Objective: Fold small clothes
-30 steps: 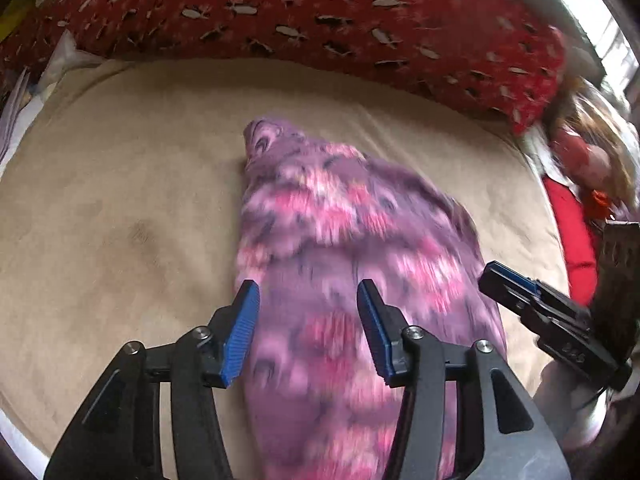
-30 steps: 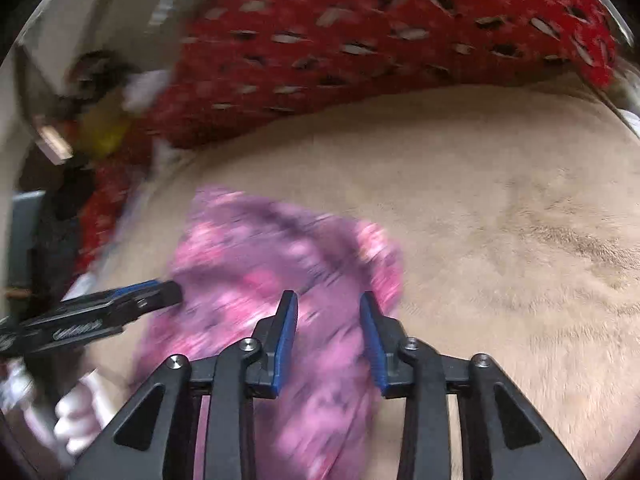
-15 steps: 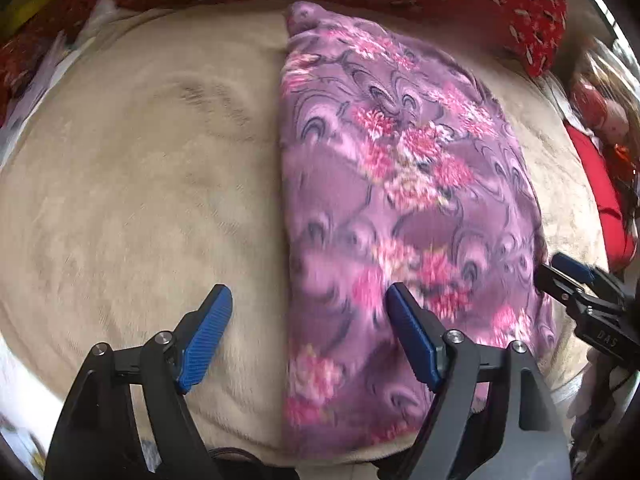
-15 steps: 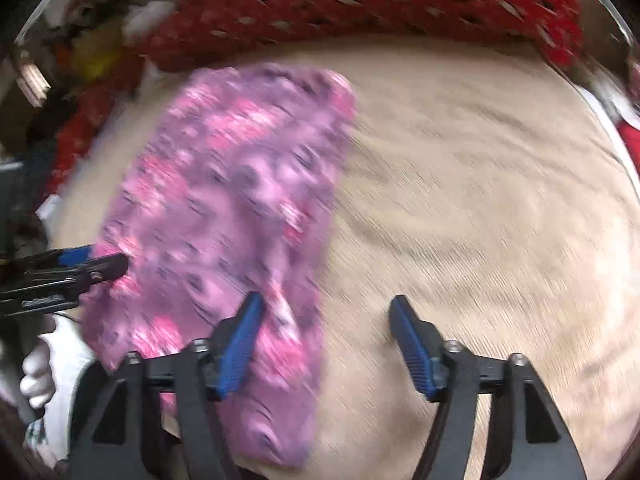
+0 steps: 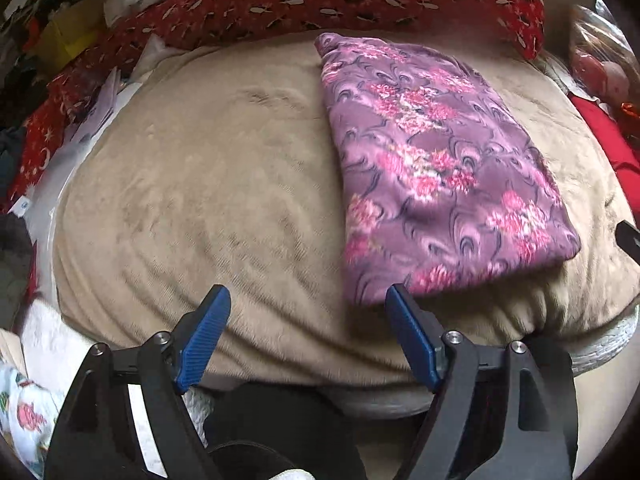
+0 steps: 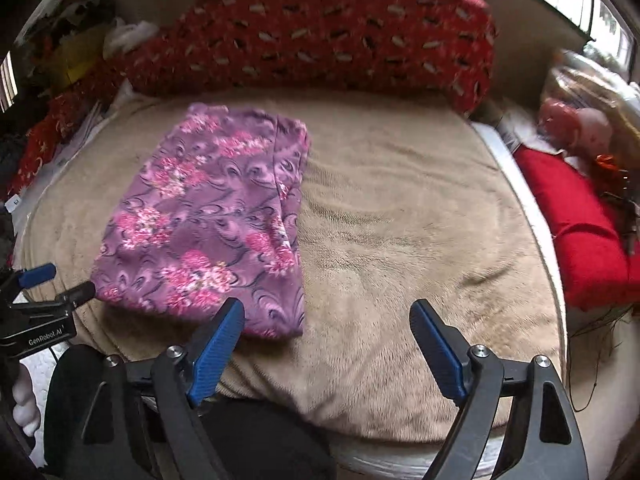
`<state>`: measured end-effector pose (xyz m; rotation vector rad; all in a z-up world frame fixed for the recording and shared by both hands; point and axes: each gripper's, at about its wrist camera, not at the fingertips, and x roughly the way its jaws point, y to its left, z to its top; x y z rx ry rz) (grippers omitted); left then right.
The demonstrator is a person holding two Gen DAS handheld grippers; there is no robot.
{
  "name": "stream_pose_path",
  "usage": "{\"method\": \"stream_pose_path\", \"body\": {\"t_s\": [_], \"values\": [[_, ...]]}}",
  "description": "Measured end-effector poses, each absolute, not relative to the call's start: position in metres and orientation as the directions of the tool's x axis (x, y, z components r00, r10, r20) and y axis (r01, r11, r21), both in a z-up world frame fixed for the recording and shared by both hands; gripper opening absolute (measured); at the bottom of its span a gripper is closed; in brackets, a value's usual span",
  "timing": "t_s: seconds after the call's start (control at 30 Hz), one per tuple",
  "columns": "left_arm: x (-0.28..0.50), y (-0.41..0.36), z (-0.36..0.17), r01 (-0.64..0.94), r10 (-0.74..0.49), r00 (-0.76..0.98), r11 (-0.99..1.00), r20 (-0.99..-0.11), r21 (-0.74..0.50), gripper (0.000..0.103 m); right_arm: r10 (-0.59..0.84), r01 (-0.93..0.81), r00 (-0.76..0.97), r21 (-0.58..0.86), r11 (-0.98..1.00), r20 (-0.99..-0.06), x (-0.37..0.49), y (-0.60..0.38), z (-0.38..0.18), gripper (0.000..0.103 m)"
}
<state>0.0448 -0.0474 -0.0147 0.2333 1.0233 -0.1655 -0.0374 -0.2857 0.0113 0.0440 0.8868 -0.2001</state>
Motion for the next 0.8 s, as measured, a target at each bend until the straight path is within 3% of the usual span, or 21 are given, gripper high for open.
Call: {"method": "stream_pose_path", "body": {"t_s": [0.4,0.8], "values": [[0.006,-0.044,0.005,0.27,-0.109,0.551,0.961,-0.828,0.054,0.08,-0.183,0.199,0.732,-0.051,0.979,-0.657,-0.077,-0.258,0.036,0.088],[-0.017,-0.062,0.016,0.342,-0.171,0.549,0.939,-0.818,0.033,0.08,-0.161,0.214,0.714,-0.006,0.977,-0.681,-0.088,-0.262,0.033,0.088]]}}
